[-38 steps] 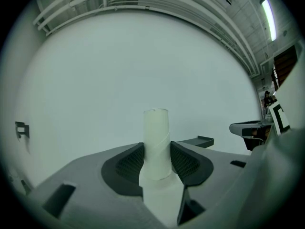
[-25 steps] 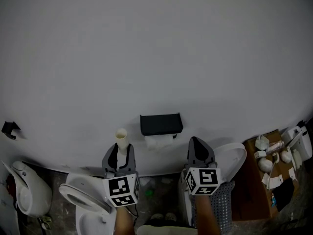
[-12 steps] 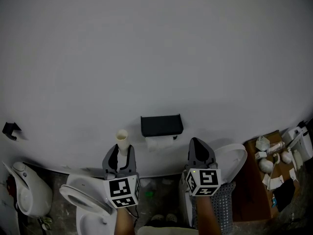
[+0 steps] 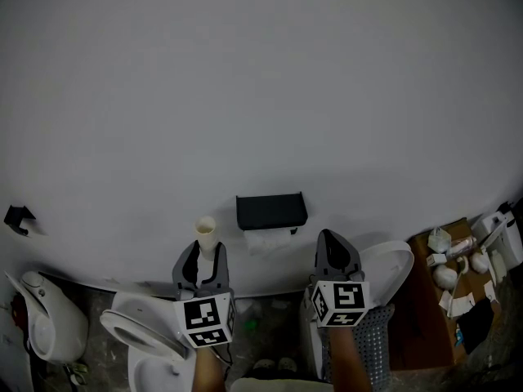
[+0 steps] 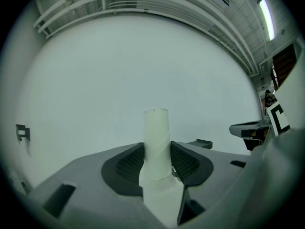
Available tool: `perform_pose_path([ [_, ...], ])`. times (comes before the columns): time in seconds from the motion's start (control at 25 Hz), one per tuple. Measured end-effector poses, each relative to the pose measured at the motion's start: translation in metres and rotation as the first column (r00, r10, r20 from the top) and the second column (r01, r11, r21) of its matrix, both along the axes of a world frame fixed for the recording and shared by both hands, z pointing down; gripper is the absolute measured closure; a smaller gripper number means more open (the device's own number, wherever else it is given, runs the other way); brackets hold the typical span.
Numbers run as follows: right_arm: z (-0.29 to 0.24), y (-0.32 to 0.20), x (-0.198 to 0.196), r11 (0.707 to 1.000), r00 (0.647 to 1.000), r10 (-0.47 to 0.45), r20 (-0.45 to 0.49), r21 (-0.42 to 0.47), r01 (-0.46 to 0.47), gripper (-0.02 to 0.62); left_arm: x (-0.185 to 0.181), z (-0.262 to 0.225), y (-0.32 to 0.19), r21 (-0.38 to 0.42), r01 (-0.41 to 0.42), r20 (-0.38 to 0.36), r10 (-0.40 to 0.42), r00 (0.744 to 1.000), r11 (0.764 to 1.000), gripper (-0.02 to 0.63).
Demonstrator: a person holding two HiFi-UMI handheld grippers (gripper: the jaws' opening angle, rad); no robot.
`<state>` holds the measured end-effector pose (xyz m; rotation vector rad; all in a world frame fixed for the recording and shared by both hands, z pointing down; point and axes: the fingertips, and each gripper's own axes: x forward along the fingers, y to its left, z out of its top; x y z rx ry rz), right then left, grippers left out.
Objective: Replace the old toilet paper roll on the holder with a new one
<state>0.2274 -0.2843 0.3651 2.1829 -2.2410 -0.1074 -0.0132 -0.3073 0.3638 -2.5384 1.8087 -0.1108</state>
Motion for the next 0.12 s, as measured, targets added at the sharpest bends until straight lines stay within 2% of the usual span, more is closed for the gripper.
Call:
perform_pose_path([
  [0.12, 0.0003, -0.0021, -0.0005, 1.0, 1.0, 0.002, -0.008, -0.003, -0.002, 0.604, -0.0002, -0.0014, -0.0018, 0.004, -0.003, 0.002, 0.003, 1.0, 1.0, 0.43],
])
